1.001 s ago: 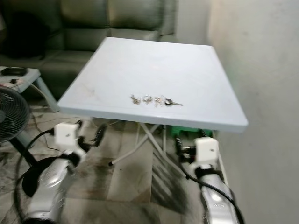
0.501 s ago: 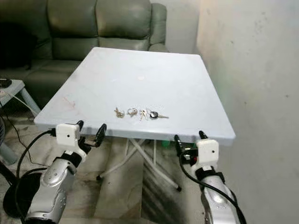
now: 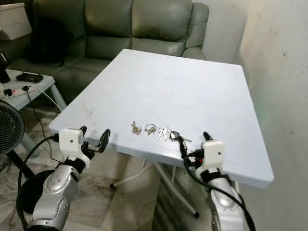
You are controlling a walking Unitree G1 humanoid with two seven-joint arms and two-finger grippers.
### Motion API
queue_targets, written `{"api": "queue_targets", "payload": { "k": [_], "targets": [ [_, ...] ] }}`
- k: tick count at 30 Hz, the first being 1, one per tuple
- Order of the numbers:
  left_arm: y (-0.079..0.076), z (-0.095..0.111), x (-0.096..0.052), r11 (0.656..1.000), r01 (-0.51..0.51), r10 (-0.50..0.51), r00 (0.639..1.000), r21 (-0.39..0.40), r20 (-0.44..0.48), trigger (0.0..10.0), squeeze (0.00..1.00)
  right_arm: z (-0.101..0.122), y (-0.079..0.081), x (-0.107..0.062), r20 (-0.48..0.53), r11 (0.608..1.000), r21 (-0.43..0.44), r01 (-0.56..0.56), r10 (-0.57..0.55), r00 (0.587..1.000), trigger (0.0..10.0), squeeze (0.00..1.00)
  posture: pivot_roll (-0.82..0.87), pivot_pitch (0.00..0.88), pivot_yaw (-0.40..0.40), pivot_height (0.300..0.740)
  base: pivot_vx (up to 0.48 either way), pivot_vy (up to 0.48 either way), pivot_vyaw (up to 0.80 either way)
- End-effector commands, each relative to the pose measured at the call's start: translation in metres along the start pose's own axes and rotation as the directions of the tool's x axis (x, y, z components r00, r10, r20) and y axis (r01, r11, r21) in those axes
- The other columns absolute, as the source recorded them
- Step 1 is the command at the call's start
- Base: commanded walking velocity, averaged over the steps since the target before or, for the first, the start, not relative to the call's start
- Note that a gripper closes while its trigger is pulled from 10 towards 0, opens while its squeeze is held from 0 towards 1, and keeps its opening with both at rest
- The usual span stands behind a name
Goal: Hang keys on a hook
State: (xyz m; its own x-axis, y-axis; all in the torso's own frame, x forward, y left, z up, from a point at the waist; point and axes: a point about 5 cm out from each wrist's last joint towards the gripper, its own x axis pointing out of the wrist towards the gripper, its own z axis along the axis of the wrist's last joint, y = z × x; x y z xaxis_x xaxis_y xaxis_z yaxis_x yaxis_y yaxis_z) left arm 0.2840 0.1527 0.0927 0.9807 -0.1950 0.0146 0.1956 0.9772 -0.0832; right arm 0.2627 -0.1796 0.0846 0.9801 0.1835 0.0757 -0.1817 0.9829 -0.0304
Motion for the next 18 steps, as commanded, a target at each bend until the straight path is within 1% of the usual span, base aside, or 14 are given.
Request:
{"api": "queue_targets", "payload": {
  "k": [1,3,4,7,12,13,14,16,17,18],
  "targets": [
    [0.006,0.003,0.0,1.0,-0.025,0.025,1.0,0.009,0.004,10.0,0.0,0.002,0.006,0.006,0.004,1.0,0.013,-0.024,0.024,1.0,10.0,0.0,-0.06,0.0,-0.021,0.74,0.259,0.0,0.0],
    [0.006,0.003,0.0,1.0,-0.026,0.026,1.0,0.007,0.004,10.0,0.0,0.002,0.006,0.006,0.004,1.0,0.014,-0.025,0.025,1.0,10.0,0.0,-0.06,0.0,-0.022,0.74,0.244,0.0,0.0],
    [0.005,0.004,0.0,1.0,-0.027,0.027,0.999,0.007,0.019,10.0,0.0,0.002,0.006,0.007,0.003,1.0,0.011,-0.028,0.028,1.0,10.0,0.0,-0.06,0.0,-0.022,0.74,0.0,0.0,0.0],
    [0.002,0.003,0.001,1.0,-0.025,0.025,1.0,0.007,0.011,10.0,0.0,0.002,0.006,0.008,-0.002,1.0,0.006,-0.031,0.031,1.0,10.0,0.0,-0.06,0.0,-0.022,0.74,0.0,0.0,0.0],
    [-0.004,0.004,0.002,1.0,0.008,-0.008,1.0,0.01,0.02,10.0,0.0,0.003,0.005,0.01,-0.007,0.999,-0.003,-0.035,0.035,0.999,10.0,0.0,-0.05,0.0,-0.026,0.74,0.0,0.0,0.0],
    [-0.008,0.005,0.002,0.999,0.037,-0.037,0.999,0.022,0.031,10.0,0.0,0.003,0.005,0.011,-0.009,0.999,-0.013,-0.042,0.042,0.999,10.0,0.0,-0.06,0.0,-0.024,0.74,0.0,0.0,0.0],
    [-0.009,0.005,0.002,0.999,0.042,-0.043,0.999,0.024,0.033,10.0,0.0,0.003,0.005,0.011,-0.01,0.999,-0.016,-0.044,0.043,0.999,10.0,0.0,-0.06,0.0,-0.024,0.74,0.0,0.0,0.0],
    [-0.015,0.004,0.001,0.997,0.071,-0.072,0.997,0.024,0.035,10.0,0.0,0.003,0.003,0.014,-0.018,0.998,-0.025,-0.054,0.054,0.998,10.0,0.0,-0.06,0.0,-0.023,0.74,0.0,0.0,0.0],
    [-0.019,0.004,0.0,0.995,0.091,-0.093,0.995,0.044,0.039,10.0,0.0,0.005,0.003,0.014,-0.015,0.997,-0.043,-0.069,0.068,0.998,10.0,0.0,-0.06,0.0,-0.023,0.74,0.0,0.0,0.0],
    [-0.021,0.003,-0.001,0.993,0.104,-0.106,0.994,0.047,0.04,10.0,0.0,0.005,0.003,0.015,-0.016,0.996,-0.051,-0.077,0.077,0.997,10.0,0.0,-0.06,0.0,-0.022,0.74,0.0,0.0,0.0]
  ]
}}
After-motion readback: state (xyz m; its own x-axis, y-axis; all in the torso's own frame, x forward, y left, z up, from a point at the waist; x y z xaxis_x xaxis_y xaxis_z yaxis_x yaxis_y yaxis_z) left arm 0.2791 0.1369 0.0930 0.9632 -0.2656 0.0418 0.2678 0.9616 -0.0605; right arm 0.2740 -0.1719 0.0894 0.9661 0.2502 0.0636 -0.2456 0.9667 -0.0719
